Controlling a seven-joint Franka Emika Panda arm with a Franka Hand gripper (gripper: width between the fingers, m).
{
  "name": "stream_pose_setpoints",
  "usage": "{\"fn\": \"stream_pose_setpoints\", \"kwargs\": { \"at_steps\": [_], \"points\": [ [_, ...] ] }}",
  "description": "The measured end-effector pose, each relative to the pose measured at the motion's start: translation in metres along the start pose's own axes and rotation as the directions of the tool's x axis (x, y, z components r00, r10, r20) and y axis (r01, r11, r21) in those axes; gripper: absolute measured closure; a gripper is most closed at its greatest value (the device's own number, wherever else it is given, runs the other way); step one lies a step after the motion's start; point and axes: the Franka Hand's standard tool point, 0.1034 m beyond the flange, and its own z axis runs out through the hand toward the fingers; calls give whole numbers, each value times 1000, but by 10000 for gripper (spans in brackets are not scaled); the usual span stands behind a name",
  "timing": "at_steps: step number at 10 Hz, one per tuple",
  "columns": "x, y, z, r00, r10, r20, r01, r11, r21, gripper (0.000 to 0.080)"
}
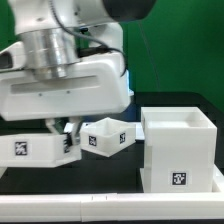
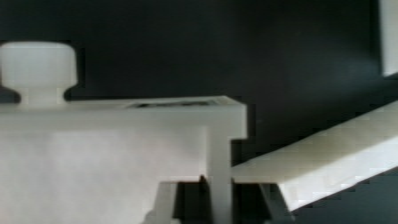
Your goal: Assemble drawer
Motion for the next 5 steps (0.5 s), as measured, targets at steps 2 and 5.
{"fn": "stream_pose_setpoints", "kwargs": {
  "at_steps": [2,5],
  "points": [
    [0,10,1,992,-129,7,129,992,-8,761],
    [2,13,1,892,-452,-10,451,891,-48,761]
  ]
}}
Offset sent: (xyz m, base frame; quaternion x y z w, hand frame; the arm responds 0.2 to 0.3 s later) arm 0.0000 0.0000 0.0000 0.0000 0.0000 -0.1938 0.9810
